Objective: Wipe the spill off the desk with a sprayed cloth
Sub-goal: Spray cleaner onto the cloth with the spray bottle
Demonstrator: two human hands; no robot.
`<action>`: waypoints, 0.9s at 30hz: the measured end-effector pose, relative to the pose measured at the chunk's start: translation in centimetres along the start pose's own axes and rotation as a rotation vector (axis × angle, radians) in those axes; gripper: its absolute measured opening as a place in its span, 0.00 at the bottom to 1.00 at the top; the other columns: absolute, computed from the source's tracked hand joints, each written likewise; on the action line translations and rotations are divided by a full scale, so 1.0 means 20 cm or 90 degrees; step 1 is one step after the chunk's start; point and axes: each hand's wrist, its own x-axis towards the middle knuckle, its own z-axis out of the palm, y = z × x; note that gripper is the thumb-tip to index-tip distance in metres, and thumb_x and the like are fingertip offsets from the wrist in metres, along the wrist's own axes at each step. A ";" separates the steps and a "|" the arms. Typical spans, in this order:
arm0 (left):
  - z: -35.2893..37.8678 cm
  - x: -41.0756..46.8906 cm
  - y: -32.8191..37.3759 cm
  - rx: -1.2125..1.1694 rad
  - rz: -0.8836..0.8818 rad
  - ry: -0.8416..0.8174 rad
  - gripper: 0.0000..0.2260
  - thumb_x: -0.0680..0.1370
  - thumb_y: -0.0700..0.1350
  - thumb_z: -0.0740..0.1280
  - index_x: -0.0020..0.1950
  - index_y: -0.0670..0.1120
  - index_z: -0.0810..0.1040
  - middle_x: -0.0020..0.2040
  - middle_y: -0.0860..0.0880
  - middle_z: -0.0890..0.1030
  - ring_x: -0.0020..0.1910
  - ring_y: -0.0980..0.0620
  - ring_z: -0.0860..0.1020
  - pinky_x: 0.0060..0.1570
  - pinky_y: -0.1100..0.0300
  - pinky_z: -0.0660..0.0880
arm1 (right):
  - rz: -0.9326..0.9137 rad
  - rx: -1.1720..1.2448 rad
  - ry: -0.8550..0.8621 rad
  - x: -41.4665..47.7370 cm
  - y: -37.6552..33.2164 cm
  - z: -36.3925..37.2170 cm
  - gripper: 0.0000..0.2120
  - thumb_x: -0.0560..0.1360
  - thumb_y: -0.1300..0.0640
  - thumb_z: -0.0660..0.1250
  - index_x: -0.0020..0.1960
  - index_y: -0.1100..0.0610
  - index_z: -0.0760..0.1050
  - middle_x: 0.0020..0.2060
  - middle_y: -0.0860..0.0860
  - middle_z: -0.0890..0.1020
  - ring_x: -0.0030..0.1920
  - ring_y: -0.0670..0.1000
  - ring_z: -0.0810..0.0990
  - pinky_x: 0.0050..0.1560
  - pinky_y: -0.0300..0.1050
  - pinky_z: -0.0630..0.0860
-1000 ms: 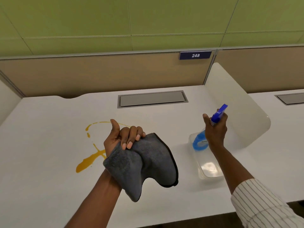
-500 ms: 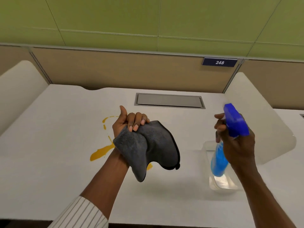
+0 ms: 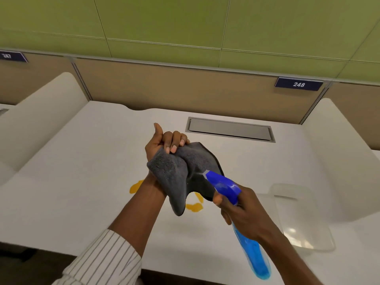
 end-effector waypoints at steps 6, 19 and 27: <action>-0.04 0.00 -0.01 0.011 0.006 0.043 0.39 0.88 0.60 0.48 0.20 0.47 0.71 0.23 0.49 0.72 0.35 0.49 0.74 0.51 0.54 0.73 | -0.008 -0.007 0.035 0.05 -0.03 -0.01 0.38 0.64 0.16 0.60 0.42 0.52 0.76 0.25 0.45 0.79 0.27 0.44 0.76 0.34 0.35 0.76; -0.12 0.00 -0.05 -0.002 0.008 0.073 0.39 0.88 0.61 0.47 0.20 0.47 0.72 0.24 0.49 0.72 0.34 0.50 0.75 0.53 0.52 0.71 | -0.001 -0.025 -0.010 0.09 0.01 -0.03 0.38 0.64 0.16 0.60 0.46 0.51 0.76 0.26 0.51 0.79 0.26 0.50 0.77 0.35 0.40 0.79; -0.11 0.01 -0.04 -0.009 0.012 0.079 0.39 0.88 0.60 0.47 0.20 0.47 0.71 0.24 0.49 0.72 0.34 0.49 0.75 0.53 0.51 0.72 | 0.002 -0.023 0.002 0.10 0.03 -0.05 0.40 0.63 0.15 0.60 0.48 0.51 0.77 0.27 0.51 0.80 0.27 0.49 0.78 0.35 0.37 0.78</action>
